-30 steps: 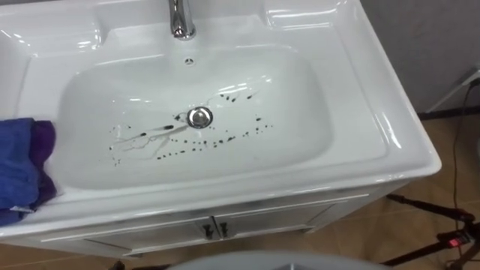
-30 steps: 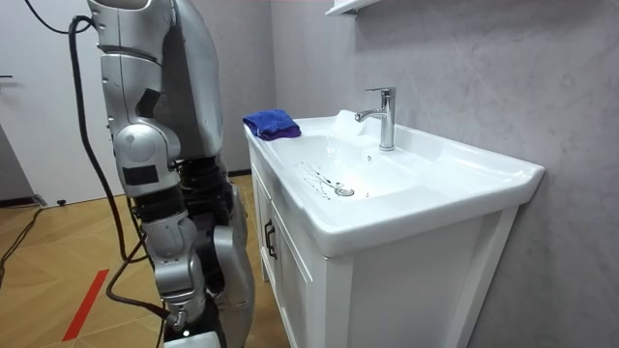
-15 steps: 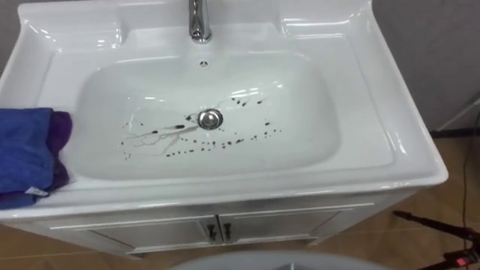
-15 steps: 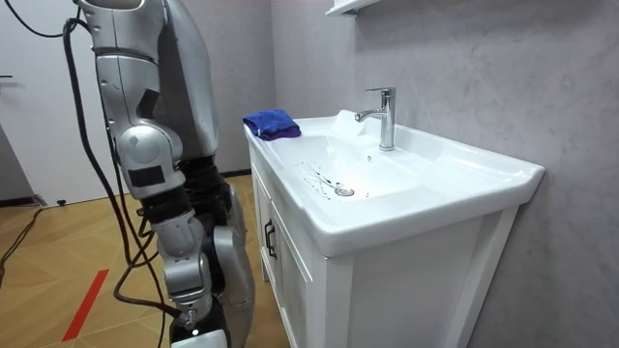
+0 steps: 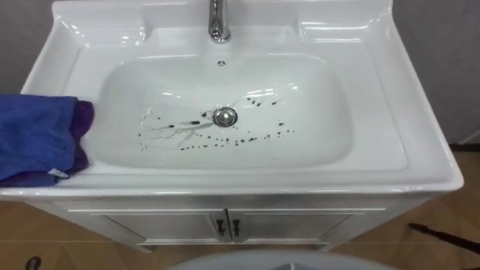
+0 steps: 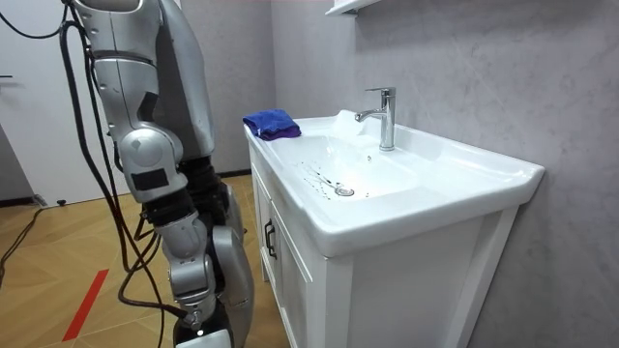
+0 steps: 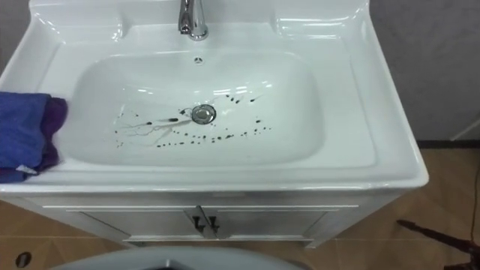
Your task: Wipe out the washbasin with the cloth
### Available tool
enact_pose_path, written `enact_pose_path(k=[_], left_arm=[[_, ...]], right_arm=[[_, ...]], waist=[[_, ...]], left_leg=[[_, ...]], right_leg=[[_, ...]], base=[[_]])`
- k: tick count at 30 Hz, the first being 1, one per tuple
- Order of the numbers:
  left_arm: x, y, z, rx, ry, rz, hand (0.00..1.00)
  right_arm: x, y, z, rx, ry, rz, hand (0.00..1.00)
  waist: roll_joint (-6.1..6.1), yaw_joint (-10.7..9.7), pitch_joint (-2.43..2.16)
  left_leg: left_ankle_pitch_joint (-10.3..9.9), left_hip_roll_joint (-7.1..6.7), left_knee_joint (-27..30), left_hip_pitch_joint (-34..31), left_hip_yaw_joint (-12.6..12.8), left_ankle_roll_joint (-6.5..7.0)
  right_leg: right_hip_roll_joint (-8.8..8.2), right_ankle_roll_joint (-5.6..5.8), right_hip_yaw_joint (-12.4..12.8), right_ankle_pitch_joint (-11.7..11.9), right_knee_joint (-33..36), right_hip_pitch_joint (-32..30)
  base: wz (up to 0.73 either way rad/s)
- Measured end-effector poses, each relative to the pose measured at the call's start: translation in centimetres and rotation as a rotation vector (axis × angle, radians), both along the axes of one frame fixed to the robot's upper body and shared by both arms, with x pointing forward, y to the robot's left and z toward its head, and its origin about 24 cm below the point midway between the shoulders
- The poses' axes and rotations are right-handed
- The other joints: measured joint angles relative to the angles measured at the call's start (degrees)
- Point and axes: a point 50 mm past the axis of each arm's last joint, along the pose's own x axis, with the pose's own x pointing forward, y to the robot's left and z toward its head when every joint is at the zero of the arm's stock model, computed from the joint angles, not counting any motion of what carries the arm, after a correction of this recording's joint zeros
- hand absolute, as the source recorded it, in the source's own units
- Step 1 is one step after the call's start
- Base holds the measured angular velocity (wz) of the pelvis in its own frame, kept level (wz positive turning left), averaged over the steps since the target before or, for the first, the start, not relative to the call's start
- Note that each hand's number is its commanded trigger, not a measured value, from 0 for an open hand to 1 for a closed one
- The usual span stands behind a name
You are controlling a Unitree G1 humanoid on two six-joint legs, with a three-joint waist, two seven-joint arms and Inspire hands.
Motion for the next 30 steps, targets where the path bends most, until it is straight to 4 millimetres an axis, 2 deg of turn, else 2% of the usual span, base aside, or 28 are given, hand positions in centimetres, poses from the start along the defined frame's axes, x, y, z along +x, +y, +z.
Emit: enact_pose_path(k=[4, 7, 10, 13, 15, 21, 25, 30], left_arm=[[1.6, 1.6, 0.7, 0.148, -0.051, -0.01, 0.0], [2.6, 2.8, 1.6, 0.278, -0.087, -0.003, 0.0], [4.0, 4.0, 2.7, 0.415, -0.126, -0.023, 0.0], [6.0, 5.3, 4.4, 0.593, -0.202, -0.012, 0.0], [7.0, 5.8, 5.4, 0.674, -0.248, 0.001, 0.0], [7.9, 6.5, 7.1, 0.832, -0.316, 0.047, 0.0], [8.0, 6.7, 7.6, 0.877, -0.327, 0.069, 0.0], [8.7, 7.0, 9.0, 0.95, -0.382, 0.117, 0.0]], right_arm=[[0.3, -0.3, 0.1, -0.025, -0.031, 0.003, 0.0], [0.5, -0.5, 0.1, -0.04, -0.056, -0.011, 0.0], [1.3, -0.7, 0.2, -0.044, -0.101, -0.016, 0.0], [1.7, -0.7, 0.2, -0.05, -0.135, -0.025, 0.0], [1.9, -0.8, 0.2, -0.055, -0.146, -0.022, 0.0], [2.3, -1.0, 0.4, -0.052, -0.176, -0.013, 0.0], [2.4, -1.0, 0.4, -0.044, -0.191, -0.011, 0.0], [2.3, -1.2, 0.5, -0.05, -0.19, -0.015, 0.0]], waist=[[0.04, 0.3, -0.01], [-0.08, 1.5, -0.03], [0.3, 1.8, -0.28], [0.11, 1.7, -0.35], [-0.01, 1.8, -0.37], [-0.13, 1.9, -0.37], [-0.26, 1.9, -0.39], [0.22, 1.7, -0.6]], left_leg=[[0.0, -0.37, -0.2, -0.8, -2.2, 0.09], [-0.1, -0.51, -0.3, -0.8, -2.3, 0.26], [-0.2, -0.63, -0.3, -1.1, -2.9, 0.3], [-0.2, -0.8, 0.0, -1.3, -3.9, 0.31], [-0.2, -0.89, 0.2, -1.7, -4.1, 0.32], [-0.2, -1.16, 0.2, -1.6, -4.2, 0.33], [-0.2, -1.18, 0.2, -1.6, -4.3, 0.33], [-0.2, -1.32, 0.2, -1.6, -5.4, 0.33]], right_leg=[[-0.43, 0.28, -1.8, -0.3, 0.2, -0.2], [-0.71, 0.37, -2.0, -0.7, 1.0, -0.4], [-0.91, 0.4, -2.8, -0.7, 0.9, -0.4], [-1.24, 0.46, -4.2, -0.7, 0.8, -0.2], [-1.3, 0.53, -4.3, -0.9, 0.8, -0.4], [-1.49, 0.72, -4.2, -1.0, 0.7, -0.5], [-1.47, 0.74, -4.1, -1.0, 0.5, -0.5], [-1.38, 0.83, -4.1, -0.8, -0.2, 0.1]], base=[[0.25], [0.03], [0.08], [0.17], [0.08], [-0.01], [-0.01], [0.05]])
